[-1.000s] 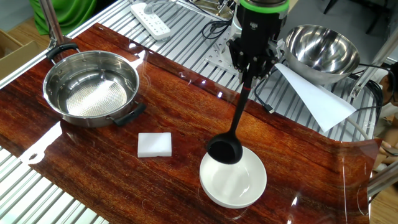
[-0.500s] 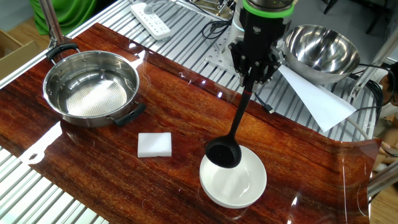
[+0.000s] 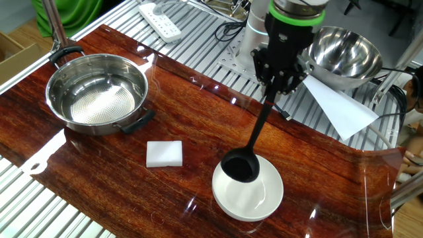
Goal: Scoop water with a large spoon from one bowl to another
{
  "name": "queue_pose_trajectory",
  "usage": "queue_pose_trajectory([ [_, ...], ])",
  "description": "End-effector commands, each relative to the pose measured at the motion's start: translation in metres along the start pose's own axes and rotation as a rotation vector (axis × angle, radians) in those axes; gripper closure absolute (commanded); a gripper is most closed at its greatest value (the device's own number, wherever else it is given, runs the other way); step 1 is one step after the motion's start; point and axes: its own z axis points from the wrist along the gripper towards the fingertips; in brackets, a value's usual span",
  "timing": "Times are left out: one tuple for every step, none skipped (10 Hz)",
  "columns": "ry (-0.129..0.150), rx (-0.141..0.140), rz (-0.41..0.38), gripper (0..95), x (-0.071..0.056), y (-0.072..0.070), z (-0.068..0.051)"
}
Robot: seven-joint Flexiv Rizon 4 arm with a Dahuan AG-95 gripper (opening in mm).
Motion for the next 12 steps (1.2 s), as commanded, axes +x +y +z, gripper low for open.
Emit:
queue_pose_trajectory([
  [-0.014, 0.033, -0.005, 95.0, -0.001, 0.004, 0.003],
  [-0.016, 0.045, -0.008, 95.0, -0.001, 0.005, 0.004],
  [-0.018, 0.059, -0.010, 95.0, -0.001, 0.005, 0.005],
  [-0.019, 0.063, -0.010, 95.0, -0.001, 0.006, 0.006],
  [-0.025, 0.080, -0.012, 95.0, -0.002, 0.007, 0.006],
  [-0.032, 0.101, -0.015, 95.0, -0.003, 0.008, 0.007],
  [-0.033, 0.104, -0.014, 95.0, -0.003, 0.008, 0.008],
  [-0.034, 0.108, -0.009, 95.0, -0.003, 0.010, 0.009],
  [-0.035, 0.113, -0.006, 95.0, -0.003, 0.011, 0.010],
  [-0.038, 0.130, -0.007, 95.0, -0.002, 0.013, 0.011],
  [-0.040, 0.143, -0.006, 95.0, -0.002, 0.014, 0.012],
  [-0.044, 0.162, -0.009, 95.0, -0.002, 0.015, 0.012],
])
